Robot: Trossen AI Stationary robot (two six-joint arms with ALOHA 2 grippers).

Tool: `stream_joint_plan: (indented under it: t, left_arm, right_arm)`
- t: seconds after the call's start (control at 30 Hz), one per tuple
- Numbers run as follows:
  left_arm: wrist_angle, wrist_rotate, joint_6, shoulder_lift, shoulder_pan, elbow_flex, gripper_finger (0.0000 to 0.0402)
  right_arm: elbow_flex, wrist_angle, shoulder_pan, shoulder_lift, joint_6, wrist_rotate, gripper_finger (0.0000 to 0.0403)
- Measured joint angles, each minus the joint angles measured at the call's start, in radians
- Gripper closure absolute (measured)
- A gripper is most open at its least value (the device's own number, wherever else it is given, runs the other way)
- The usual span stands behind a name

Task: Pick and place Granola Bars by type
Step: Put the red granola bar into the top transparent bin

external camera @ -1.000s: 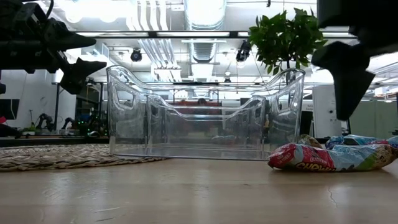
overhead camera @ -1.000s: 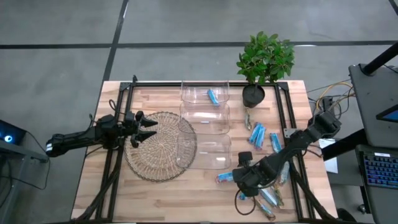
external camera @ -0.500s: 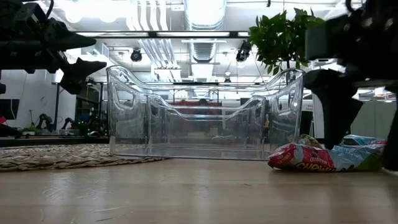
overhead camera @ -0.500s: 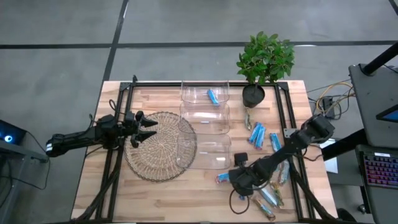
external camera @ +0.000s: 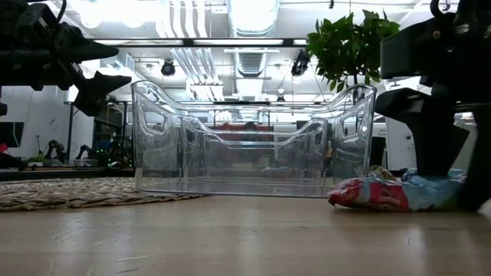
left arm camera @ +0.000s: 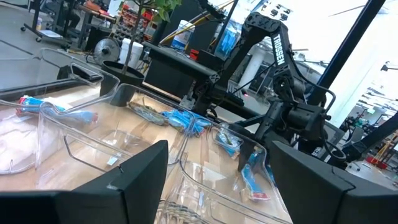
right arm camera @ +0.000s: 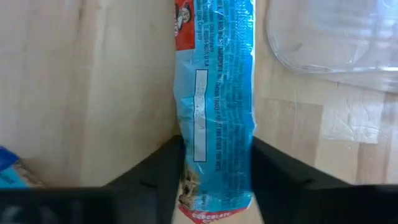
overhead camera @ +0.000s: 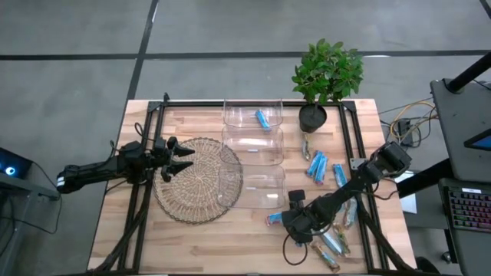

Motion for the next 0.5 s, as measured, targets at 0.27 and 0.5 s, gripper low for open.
stream_joint_plan:
  t: [0.27, 0.5]
  left_arm:
    - [0.0, 0.0, 0.0, 0.0, 0.0, 0.0, 0.014]
    - [0.0, 0.0, 0.0, 0.001, 0.0, 0.0, 0.014]
  right_arm:
    - [-0.044, 0.012, -0.001, -0.058, 0.013, -0.107, 0.0382]
    - [-0.077, 0.005, 0.002, -0.211, 0.059, -0.183, 0.0384]
